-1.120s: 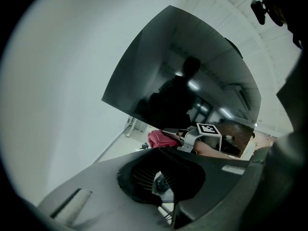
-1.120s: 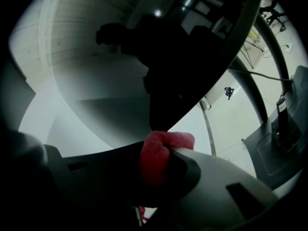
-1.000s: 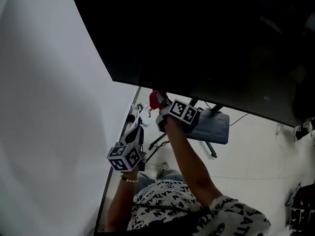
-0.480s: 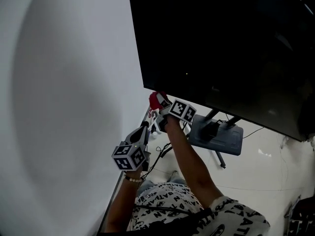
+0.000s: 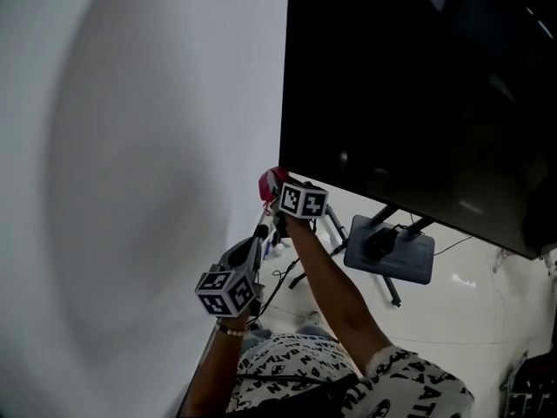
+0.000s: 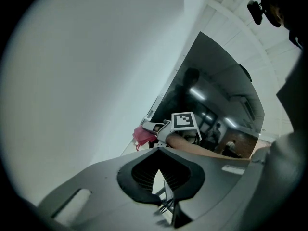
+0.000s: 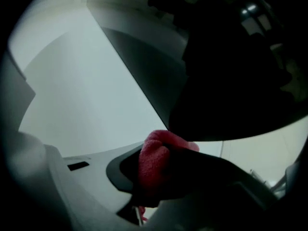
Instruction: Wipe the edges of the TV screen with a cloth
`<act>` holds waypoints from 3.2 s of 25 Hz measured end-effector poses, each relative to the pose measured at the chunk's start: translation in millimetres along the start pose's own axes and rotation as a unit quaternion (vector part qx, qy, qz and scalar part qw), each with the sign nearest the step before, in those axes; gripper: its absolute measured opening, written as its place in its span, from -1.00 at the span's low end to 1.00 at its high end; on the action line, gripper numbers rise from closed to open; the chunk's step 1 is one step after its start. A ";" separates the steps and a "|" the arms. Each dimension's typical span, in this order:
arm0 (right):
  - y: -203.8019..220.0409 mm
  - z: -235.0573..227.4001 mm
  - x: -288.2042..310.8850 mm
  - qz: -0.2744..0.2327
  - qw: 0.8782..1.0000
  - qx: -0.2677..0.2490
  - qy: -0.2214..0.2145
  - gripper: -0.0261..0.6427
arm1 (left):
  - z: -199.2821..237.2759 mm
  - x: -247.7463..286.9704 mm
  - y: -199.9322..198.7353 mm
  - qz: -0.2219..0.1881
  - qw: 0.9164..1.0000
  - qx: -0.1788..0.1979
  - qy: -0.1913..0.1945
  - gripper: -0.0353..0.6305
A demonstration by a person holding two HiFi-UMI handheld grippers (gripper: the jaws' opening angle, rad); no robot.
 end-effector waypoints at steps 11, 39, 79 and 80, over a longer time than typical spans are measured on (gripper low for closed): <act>-30.3 36.5 -10.3 -0.013 0.953 -0.282 0.113 -0.74 | -0.1 -7.2 -2.2 0.005 0.999 0.000 0.033 -0.89; -225.7 157.5 -80.0 -0.185 0.905 -0.338 0.179 -0.74 | -57.8 6.8 -160.6 -0.133 0.982 0.137 -0.007 -0.89; -574.7 366.9 -266.1 -0.388 0.762 -0.475 0.207 -0.73 | -151.2 23.6 -305.8 -0.230 0.952 0.178 0.091 -0.89; -578.0 368.6 -275.0 -0.389 0.767 -0.474 0.192 -0.73 | -150.9 22.5 -307.0 -0.232 0.952 0.178 0.093 -0.89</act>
Point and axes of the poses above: the fingertips, and each gripper's own axes: x forward along the fingers, z to its left, y out of its underside, the point moved 5 cm from there along -x, backward along the fingers, and after that the axes turned 1 degree about y, right-handed, at the moved point
